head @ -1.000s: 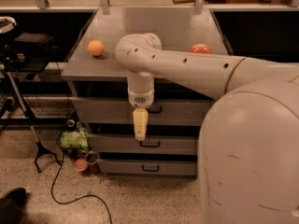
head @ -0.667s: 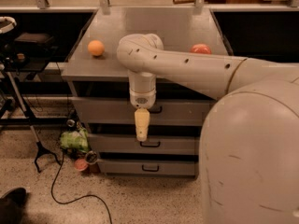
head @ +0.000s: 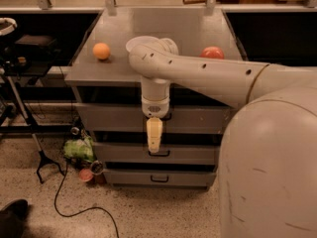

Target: Open top drawer

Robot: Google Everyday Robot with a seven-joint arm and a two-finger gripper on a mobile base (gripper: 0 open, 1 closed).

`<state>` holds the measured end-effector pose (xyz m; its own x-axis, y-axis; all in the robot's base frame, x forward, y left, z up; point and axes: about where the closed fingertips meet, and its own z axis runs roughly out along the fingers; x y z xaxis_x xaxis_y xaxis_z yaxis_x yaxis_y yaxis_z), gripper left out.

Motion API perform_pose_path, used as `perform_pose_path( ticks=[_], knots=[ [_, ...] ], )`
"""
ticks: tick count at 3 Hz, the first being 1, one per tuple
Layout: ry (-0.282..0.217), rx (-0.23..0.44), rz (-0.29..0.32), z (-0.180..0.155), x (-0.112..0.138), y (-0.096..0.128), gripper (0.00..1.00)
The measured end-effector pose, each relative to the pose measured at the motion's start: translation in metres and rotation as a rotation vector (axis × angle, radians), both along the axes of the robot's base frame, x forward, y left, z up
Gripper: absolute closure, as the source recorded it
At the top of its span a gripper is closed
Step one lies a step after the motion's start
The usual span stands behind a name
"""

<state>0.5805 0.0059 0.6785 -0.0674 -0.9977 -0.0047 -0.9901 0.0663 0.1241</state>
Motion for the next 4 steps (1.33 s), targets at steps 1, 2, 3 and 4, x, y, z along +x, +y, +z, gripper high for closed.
perform_pose_path(
  ticks=[1,2,3,4],
  knots=[
    [0.003,0.063,-0.016,-0.005,-0.018,-0.012,0.0],
    [-0.014,0.152,-0.027,-0.001,-0.037,-0.016,0.0],
    [-0.029,0.214,-0.031,0.004,-0.049,-0.012,0.0],
    [-0.085,0.272,-0.057,0.021,-0.052,-0.011,0.0]
  ],
)
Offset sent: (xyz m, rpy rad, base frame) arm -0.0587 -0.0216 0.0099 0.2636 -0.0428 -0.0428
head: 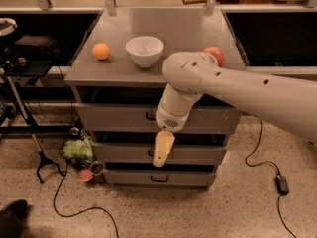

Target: Open top drawer

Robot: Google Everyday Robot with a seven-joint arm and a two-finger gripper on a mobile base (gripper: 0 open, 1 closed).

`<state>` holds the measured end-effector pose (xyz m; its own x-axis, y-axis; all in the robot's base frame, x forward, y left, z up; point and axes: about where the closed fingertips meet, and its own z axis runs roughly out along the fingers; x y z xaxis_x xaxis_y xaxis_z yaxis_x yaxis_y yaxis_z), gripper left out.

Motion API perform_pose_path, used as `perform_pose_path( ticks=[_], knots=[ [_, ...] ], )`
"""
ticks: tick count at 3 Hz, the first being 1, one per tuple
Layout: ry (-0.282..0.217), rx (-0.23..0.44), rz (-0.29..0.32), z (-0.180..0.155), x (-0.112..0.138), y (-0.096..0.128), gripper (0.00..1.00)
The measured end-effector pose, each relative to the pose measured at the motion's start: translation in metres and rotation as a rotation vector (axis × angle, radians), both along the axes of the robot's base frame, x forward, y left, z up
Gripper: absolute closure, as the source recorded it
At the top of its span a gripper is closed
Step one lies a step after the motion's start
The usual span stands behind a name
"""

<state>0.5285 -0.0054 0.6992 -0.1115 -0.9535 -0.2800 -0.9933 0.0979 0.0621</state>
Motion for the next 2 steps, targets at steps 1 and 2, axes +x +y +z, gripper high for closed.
perform_pose_path(
  ticks=[1,2],
  knots=[
    [-0.032,0.024,-0.006,0.006,0.009,0.011,0.0],
    [-0.027,0.017,-0.006,-0.003,0.023,0.02,0.0]
  ],
)
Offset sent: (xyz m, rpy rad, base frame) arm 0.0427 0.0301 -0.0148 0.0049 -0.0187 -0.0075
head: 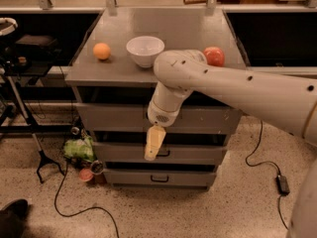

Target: Open top drawer

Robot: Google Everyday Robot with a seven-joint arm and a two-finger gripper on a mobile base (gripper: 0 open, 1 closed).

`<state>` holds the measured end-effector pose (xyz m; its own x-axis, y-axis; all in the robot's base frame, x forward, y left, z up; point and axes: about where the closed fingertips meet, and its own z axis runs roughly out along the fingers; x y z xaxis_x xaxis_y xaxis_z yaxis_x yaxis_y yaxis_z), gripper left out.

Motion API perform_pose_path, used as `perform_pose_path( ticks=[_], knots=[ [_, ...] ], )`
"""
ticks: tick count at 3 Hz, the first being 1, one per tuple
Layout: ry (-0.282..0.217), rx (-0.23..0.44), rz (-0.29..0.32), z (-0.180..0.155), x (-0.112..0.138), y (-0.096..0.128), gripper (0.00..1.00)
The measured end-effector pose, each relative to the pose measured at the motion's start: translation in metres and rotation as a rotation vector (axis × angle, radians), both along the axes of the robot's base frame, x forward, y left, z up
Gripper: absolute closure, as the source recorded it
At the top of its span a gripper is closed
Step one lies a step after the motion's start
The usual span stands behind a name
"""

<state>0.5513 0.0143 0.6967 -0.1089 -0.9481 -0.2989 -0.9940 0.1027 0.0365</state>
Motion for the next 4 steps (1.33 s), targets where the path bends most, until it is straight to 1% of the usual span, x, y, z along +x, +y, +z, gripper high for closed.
perform_pose_path(
  ticks=[1,2,3,4],
  knots=[
    [0.025,-0.009,-0.003,-0.015,0.01,0.005,0.0],
    [0.052,-0.017,-0.019,-0.029,0.019,0.006,0.0],
    [0.054,0.024,-0.077,-0.034,0.029,0.0,0.0],
    [0.052,0.049,-0.107,-0.036,0.034,-0.003,0.0]
  ],
)
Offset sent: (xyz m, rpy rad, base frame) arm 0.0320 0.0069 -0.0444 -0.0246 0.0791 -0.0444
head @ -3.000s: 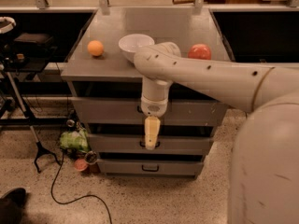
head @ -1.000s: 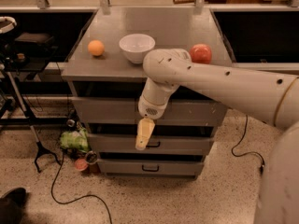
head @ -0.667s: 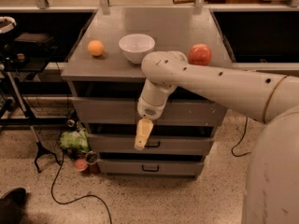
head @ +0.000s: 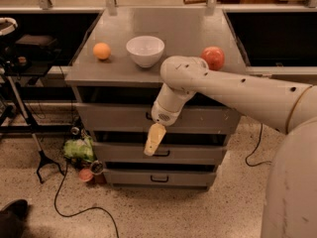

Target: Open top drawer

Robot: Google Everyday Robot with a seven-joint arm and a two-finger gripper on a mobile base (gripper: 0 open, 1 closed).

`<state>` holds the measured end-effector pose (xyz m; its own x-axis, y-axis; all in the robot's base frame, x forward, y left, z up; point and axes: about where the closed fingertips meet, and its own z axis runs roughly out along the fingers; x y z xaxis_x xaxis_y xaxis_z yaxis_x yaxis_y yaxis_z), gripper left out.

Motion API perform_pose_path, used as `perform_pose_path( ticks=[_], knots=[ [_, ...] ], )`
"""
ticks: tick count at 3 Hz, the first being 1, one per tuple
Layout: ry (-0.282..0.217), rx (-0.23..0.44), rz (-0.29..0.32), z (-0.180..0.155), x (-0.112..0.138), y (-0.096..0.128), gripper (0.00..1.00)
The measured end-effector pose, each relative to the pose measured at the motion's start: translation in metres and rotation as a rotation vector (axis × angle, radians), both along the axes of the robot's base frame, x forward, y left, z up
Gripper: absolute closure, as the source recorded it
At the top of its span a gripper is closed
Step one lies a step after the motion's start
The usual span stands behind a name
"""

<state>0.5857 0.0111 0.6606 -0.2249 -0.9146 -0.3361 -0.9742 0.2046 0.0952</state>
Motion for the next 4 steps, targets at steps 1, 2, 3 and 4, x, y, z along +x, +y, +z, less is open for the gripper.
perform_pose_path(
  ticks=[1,2,3,4],
  knots=[
    [0.022,-0.018,0.026,-0.009,-0.003,0.0,0.0],
    [0.069,-0.056,0.072,-0.02,-0.014,-0.005,0.0],
    [0.098,-0.071,0.101,-0.022,-0.025,-0.011,0.0],
    [0.114,-0.064,0.127,-0.015,-0.047,-0.025,0.0]
  ],
)
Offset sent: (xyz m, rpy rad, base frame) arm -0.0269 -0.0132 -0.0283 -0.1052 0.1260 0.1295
